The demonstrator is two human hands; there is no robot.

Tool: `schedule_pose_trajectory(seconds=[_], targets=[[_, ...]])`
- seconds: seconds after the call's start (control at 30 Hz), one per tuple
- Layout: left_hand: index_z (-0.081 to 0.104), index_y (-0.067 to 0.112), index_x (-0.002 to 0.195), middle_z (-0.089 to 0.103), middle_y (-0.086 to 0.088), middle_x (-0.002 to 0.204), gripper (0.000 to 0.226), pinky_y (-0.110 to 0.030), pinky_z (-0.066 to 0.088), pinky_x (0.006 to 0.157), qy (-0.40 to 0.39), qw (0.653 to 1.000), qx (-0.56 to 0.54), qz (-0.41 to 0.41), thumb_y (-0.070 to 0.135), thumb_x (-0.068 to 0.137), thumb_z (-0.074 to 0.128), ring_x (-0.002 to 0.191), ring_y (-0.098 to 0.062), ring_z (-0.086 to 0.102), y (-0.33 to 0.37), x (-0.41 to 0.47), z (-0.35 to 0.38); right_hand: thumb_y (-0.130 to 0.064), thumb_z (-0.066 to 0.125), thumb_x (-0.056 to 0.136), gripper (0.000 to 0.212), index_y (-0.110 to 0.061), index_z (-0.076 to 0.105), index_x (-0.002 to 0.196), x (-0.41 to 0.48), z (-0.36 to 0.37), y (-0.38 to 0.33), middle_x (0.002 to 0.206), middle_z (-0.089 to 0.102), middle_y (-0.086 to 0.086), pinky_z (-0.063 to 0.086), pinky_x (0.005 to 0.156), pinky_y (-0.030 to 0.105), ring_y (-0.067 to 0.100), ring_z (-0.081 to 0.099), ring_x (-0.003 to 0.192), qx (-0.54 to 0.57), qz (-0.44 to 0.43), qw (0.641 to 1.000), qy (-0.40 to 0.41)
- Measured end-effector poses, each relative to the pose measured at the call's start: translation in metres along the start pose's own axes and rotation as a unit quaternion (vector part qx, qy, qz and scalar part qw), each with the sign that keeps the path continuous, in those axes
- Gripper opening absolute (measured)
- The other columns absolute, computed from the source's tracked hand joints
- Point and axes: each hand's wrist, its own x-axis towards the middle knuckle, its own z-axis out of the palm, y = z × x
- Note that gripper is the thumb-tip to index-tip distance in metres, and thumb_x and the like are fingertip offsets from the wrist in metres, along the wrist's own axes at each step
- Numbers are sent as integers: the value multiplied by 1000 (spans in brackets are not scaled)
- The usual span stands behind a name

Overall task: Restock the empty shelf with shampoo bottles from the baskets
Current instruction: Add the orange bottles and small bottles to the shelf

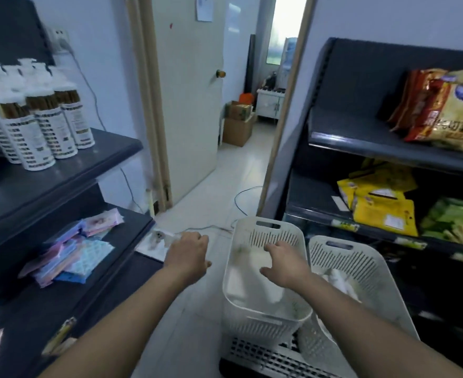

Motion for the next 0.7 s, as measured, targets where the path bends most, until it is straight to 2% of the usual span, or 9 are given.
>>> schedule_pose_trajectory(seconds=[0.17,0.33,0.47,0.53,0.6,0.63,0.7], targets=[[51,14,126,53,-5,126,47,-36,43,96,-10,999,-16,43,40,89,62,118,-25,48,89,34,20,-42,64,85,49,-19,56,128,-8,0,88,123,57,6,49,93,38,25,53,116,9,46,999,-4],[52,16,117,56,-3,120,41,-37,46,91,-28,995,-15,95,41,86,63,113,-24,51,161,61,35,-39,65,84,45,-18,59,122,-10,6,157,120,59,7,49,92,37,25,53,115,25,93,995,-21],[53,21,112,60,0,113,41,-46,48,87,-50,990,11,131,49,83,58,105,-23,55,203,85,50,-38,64,84,48,-17,57,126,-6,18,197,123,58,8,48,93,34,26,53,116,46,132,989,-41],[52,21,115,59,2,115,37,-39,45,86,-49,985,29,164,46,87,52,106,-23,56,219,96,55,-38,64,85,50,-17,55,130,0,24,214,124,56,9,47,92,33,26,52,117,57,148,986,-48],[52,17,123,56,0,121,34,-32,35,76,-54,979,43,191,36,94,50,114,-22,53,235,109,61,-40,63,87,53,-18,51,134,4,30,228,128,54,10,46,95,34,27,51,120,63,169,982,-59],[52,16,124,56,-1,123,34,-32,36,76,-64,977,39,201,33,94,52,115,-23,53,244,115,65,-41,62,87,56,-17,50,136,6,33,235,130,54,11,46,96,34,28,50,121,65,181,979,-65],[53,13,124,58,-5,124,37,-34,42,86,-100,972,15,213,29,91,56,114,-23,53,260,131,80,-42,62,86,57,-16,50,136,9,38,249,129,54,12,45,98,34,28,50,121,70,200,974,-77]])
